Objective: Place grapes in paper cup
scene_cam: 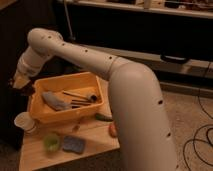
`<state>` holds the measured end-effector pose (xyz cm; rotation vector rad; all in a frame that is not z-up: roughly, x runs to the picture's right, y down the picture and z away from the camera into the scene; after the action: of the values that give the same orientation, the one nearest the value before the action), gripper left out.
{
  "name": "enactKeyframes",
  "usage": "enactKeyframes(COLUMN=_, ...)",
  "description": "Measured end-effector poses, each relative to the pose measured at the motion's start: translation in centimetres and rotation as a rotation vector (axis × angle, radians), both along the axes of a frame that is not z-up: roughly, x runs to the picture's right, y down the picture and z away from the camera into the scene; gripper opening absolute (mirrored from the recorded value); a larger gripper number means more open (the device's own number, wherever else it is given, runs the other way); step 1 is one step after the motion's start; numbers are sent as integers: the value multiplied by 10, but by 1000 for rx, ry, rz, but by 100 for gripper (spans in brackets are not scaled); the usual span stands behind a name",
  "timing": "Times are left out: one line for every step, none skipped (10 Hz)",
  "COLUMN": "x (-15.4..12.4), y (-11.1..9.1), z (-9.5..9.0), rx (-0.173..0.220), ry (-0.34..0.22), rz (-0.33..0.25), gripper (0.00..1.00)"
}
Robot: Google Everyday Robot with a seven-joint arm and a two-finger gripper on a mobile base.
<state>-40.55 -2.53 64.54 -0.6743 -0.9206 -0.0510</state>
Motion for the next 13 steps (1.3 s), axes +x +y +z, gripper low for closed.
enactKeyframes(x=-10, y=19, z=11, rx=-27, ry=-41, rz=-19, gripper=0)
enactKeyframes(x=-15, y=30, z=17, rx=-46, ry=-76, rz=-34, gripper=0)
enactKeyframes(x=-19, y=37, z=18, rx=-60, ry=-110, rz=-44, gripper=0)
enactKeyframes(x=-22, y=46, z=18, rx=-75, ry=-158, rz=-58, gripper=0)
enactKeyframes(x=-25, y=52, z=16, rx=-83, ry=-189, rz=-68, gripper=0)
enactKeyframes(x=-30, y=59, z=13, rx=-93, ry=-226, rz=-82, gripper=0)
enactKeyframes(x=-35, y=66, z=10, rx=-100, ry=-257, rz=-95, gripper=0)
enactKeyframes(x=-40, y=75, z=6, rx=-109, ry=-286, rz=-112, gripper=0)
enactKeyframes(x=-42, y=82, z=5, rx=-118, ry=-303, rz=-124, gripper=0)
enactKeyframes(x=-44, y=90, z=4, rx=-127, ry=-316, rz=-141, gripper=0)
enactKeyframes(x=-46, y=97, z=3, rx=-135, ry=-324, rz=-159, gripper=0)
enactKeyframes(x=-49, y=103, z=3, rx=-143, ry=-332, rz=-175, gripper=0)
enactKeyframes(x=-50, y=106, z=4, rx=-146, ry=-333, rz=-181, gripper=0)
